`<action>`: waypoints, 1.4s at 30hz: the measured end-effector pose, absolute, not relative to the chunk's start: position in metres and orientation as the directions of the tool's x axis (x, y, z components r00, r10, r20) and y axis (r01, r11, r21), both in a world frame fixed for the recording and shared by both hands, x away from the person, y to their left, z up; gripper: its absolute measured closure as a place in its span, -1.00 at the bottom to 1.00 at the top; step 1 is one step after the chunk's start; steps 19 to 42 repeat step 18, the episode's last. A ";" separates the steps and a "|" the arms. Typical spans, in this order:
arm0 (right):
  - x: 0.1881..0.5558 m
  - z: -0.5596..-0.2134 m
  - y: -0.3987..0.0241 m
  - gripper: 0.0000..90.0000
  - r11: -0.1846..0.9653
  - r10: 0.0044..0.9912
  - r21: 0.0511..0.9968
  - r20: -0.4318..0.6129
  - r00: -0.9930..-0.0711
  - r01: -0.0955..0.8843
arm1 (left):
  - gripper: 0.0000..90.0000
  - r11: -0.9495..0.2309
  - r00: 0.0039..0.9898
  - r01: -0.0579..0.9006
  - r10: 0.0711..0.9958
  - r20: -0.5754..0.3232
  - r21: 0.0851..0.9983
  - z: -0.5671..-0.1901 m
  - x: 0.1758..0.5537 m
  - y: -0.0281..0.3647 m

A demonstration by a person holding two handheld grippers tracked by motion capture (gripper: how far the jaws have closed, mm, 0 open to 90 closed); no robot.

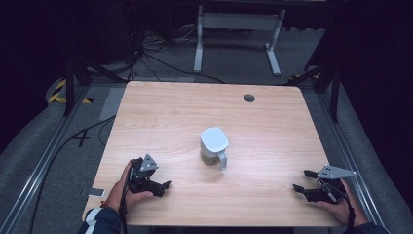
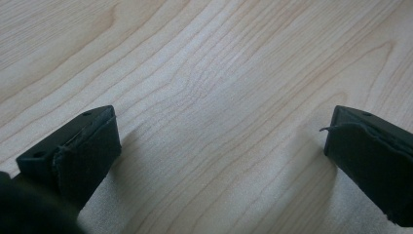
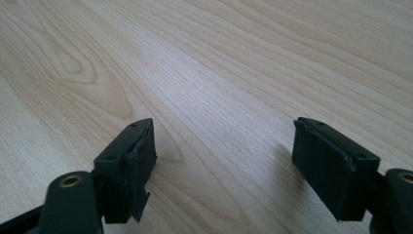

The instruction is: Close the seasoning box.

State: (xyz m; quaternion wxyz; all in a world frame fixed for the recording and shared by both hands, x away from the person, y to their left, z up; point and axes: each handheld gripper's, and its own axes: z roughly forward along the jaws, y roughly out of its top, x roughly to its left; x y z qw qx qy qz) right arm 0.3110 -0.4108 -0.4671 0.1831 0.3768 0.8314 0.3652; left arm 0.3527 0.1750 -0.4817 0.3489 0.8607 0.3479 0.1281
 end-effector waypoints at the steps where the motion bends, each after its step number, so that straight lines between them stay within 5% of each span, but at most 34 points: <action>1: 0.311 -0.467 -0.411 -0.47 0.450 0.760 0.745 -0.030 -0.649 0.492 | -1.00 -0.515 0.725 0.509 0.689 -0.021 0.690 -0.482 0.353 0.175; 42: 0.311 -0.467 -0.410 -0.49 0.448 0.764 0.745 -0.032 -0.644 0.495 | -1.00 -0.497 0.701 0.528 0.713 -0.022 0.688 -0.482 0.354 0.176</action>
